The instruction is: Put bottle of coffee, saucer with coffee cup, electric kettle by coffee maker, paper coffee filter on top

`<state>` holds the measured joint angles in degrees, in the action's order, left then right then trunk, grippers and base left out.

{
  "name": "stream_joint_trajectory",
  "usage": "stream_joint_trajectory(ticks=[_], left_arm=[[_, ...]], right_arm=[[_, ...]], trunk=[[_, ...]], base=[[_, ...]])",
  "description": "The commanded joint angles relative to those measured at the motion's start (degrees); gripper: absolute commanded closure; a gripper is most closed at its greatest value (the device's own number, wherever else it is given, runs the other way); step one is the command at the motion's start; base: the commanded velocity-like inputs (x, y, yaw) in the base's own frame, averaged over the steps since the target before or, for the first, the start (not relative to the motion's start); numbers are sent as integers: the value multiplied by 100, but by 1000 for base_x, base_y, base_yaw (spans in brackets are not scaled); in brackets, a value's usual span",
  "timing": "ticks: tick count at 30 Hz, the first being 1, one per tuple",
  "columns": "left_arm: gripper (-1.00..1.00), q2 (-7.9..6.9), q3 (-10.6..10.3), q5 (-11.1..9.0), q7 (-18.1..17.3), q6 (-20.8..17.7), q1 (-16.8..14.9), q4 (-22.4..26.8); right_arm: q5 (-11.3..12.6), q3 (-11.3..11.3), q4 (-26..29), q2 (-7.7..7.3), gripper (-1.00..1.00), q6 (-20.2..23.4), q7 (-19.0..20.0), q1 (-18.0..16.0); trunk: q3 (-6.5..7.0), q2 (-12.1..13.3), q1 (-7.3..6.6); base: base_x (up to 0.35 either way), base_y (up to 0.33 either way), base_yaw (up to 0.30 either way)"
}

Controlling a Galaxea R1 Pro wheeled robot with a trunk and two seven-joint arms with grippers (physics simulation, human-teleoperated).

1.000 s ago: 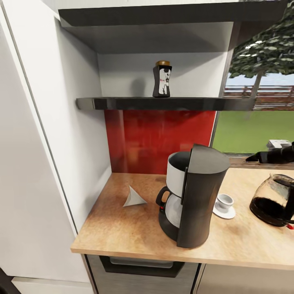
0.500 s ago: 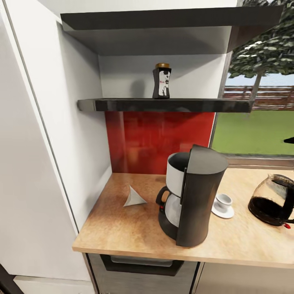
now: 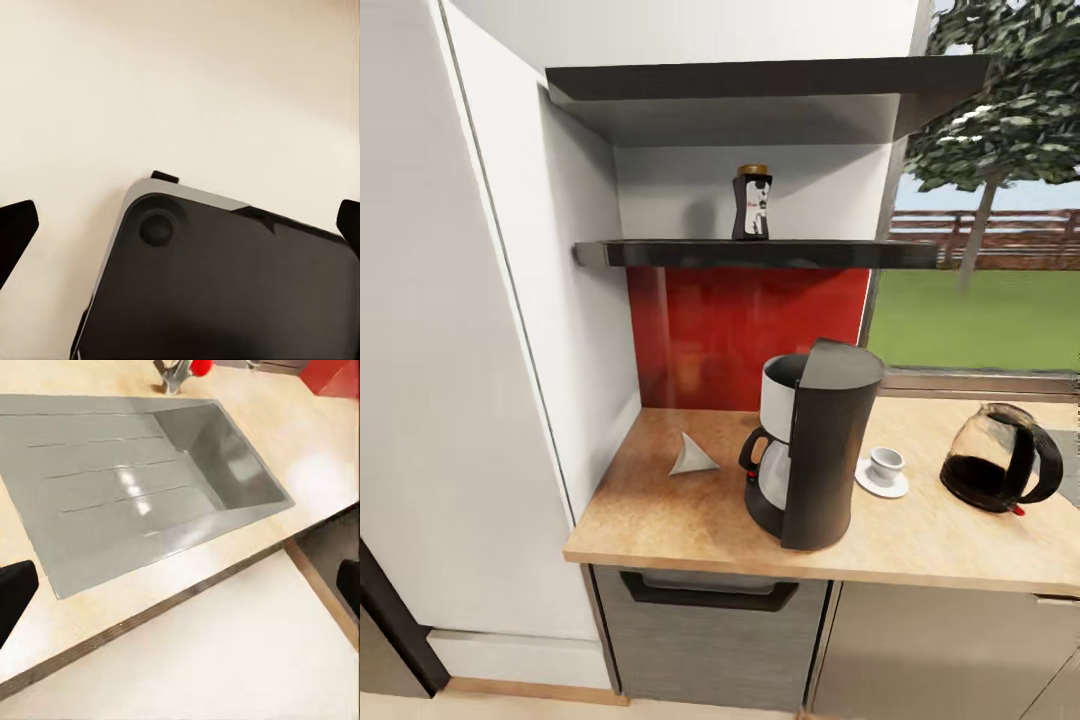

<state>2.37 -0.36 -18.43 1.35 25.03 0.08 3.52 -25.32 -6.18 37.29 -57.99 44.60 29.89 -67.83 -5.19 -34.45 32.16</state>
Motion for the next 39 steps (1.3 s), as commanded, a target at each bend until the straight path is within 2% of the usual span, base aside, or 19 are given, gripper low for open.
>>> stream_joint_trajectory(ticks=[1, 4, 8, 11, 14, 16, 19, 21, 22, 23, 24, 25, 26, 28, 29, 30, 31, 33, 39], left_arm=[[-100, 0, -6, -6, 14, -6, 1, 8], [-100, 0, -4, -8, 14, -7, 1, 8], [-100, 0, 0, -3, 14, 0, 1, 8], [-100, 0, 0, -3, 14, 1, 3, 8], [-100, 0, 1, -2, 14, 7, 5, 8], [-100, 0, 1, -7, 14, 9, 4, 10], [-100, 0, 2, -9, 14, 10, 4, 9], [-100, -5, 21, -15, 16, 10, 2, 9], [-100, -10, 41, -26, 18, 10, 2, 13], [-100, -13, 49, -28, 16, 10, 1, 14], [-100, -6, 25, 4, -12, 10, 1, 16], [-100, -4, 13, 15, -23, 7, 1, 16], [-100, -3, 9, 18, -28, 4, 3, 17], [-100, 0, 0, 23, -50, -36, 4, 20], [-100, 2, 0, 22, -56, -71, 5, 22], [-100, 20, 1, 23, -66, -226, 5, 32], [-100, 65, -3, 26, -55, -333, 3, 37], [-100, 64, 2, 0, -66, -317, 1, 50], [-100, 84, -65, 81, -80, -309, 1, 52]], right_arm=[[-120, 15, -1866, -14, -100, -1010, -1312, -10], [-561, 22, -3555, -4, -100, -2260, -1845, -9], [-700, 26, -3889, 20, -100, -2663, -1898, 213], [-726, 25, -3952, 92, -100, -2759, -1887, 656], [-731, 22, -3969, 503, -100, -2792, -1897, 1294], [-711, 23, -3964, 1039, -100, -2816, -1954, 2012], [-683, 22, -3957, 1626, -100, -2859, -2054, 2684], [-668, 21, -3957, 2207, -100, -3017, -2153, 3305], [-663, 21, -3954, 2729, -100, -3221, -2193, 3848], [-660, 21, -3952, 3072, -100, -3355, -2210, 4162], [-659, 21, -3949, 3953, -100, -3616, -2237, 4753], [-658, 18, -3949, 4279, -100, -3665, -2242, 4883], [-657, 17, -3949, 4435, -100, -3678, -2244, 4929], [-648, -4, -3944, 5316, -100, -3713, -2249, 5075], [-624, -8, -3943, 5486, -100, -3736, -2250, 5091], [-404, -12, -3935, 5725, -100, -3790, -2251, 5110], [-191, -14, -3927, 5793, -100, -3951, -2253, 5115], [-86, 18, -3895, 5814, -100, -4061, -2219, 5151], [-100, -42, -3905, 5790, -100, -4138, -2244, 5347]], trunk=[[-10, -10, -1], [-10, -10, -1], [-10, -10, -1], [-10, -10, -1], [-10, -10, -1], [-10, -10, -1], [-10, -10, -1], [-10, -10, -1], [-10, -10, -1], [-10, -10, -1], [-10, -10, -1], [-10, -10, -1], [-10, -10, -1], [-10, -10, -1], [-10, -10, -1], [-10, -10, -1], [-10, -10, -1], [-10, -10, -1], [-10, -10, -1]], base=[[-258, 0, 0], [-227, 0, 0], [-182, 0, 0], [-75, 0, 0], [-25, 0, 0], [-9, 0, 0], [-4, 0, 0], [-2, 0, 0], [0, 0, 0], [0, 0, 0], [0, 0, 0], [0, 0, 0], [0, 0, 0], [0, 0, 0], [0, 0, 0], [0, 0, 0], [0, 0, 0], [0, -15, 0], [0, 0, 0]])
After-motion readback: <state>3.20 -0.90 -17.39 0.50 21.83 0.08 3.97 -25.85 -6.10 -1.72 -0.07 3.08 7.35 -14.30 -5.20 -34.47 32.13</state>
